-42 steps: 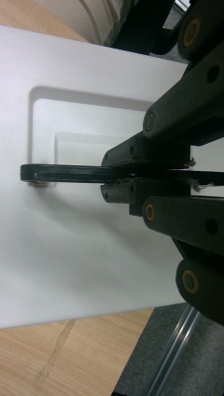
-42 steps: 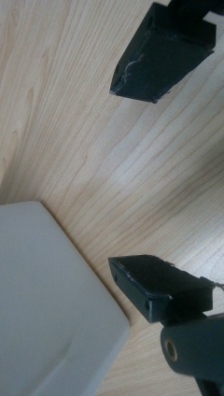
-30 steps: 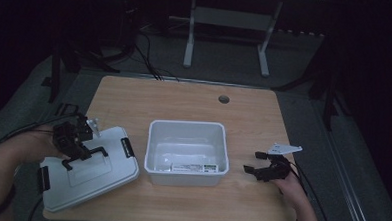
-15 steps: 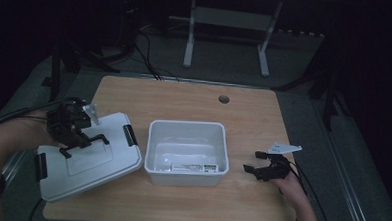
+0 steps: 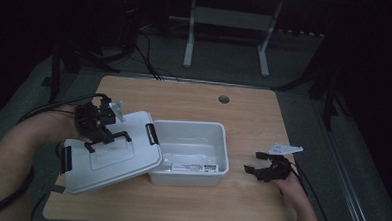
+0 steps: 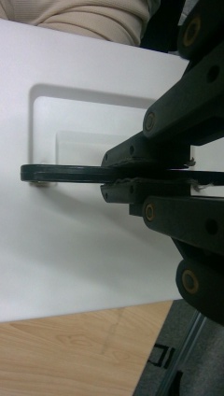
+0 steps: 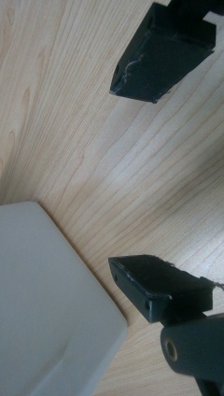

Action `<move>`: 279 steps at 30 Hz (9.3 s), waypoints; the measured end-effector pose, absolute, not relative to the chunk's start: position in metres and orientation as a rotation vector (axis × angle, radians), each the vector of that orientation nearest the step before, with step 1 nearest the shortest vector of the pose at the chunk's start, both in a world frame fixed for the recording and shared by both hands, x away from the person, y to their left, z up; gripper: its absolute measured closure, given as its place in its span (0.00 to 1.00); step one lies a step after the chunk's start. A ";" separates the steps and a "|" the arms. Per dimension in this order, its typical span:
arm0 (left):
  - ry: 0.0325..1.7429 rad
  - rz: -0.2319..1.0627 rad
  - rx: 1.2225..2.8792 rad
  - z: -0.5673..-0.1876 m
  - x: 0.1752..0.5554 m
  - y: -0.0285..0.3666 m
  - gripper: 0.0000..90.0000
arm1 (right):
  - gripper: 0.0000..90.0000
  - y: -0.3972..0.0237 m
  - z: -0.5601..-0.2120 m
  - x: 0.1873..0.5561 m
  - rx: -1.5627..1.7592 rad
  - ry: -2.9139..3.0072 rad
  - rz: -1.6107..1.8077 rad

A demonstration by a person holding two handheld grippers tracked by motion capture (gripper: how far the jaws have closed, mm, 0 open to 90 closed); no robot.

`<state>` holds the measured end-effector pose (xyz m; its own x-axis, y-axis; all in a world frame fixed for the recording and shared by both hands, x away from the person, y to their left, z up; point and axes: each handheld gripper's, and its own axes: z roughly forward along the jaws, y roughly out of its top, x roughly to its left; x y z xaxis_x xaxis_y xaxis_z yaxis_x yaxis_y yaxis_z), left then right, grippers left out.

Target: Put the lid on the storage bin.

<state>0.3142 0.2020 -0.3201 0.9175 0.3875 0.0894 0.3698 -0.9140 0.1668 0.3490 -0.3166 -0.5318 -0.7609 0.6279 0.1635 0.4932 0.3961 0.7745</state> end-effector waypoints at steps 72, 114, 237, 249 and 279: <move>0.102 0.204 3.058 -0.333 0.371 -0.001 0.93 | 0.16 -0.317 -0.532 0.344 0.975 2.514 1.291; 0.422 0.244 2.964 -0.357 0.385 0.023 0.27 | 0.16 -0.318 -0.530 0.343 0.968 2.507 1.299; 1.009 0.356 2.174 -0.540 0.257 0.292 0.12 | 0.16 -0.334 -0.545 0.333 1.235 2.213 1.238; 1.099 0.510 2.000 -0.544 0.247 0.290 0.12 | 0.16 -0.343 -0.544 0.327 1.298 2.071 1.236; 1.317 0.916 1.830 -0.554 0.240 0.270 0.10 | 0.16 -0.356 -0.551 0.321 1.404 1.919 1.161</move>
<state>0.2399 0.2705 -0.5543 0.2354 0.9608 0.1464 0.4713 -0.2446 0.8474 0.3206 -0.3561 -0.5506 -0.3503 0.9320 0.0930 0.5145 0.1085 0.8506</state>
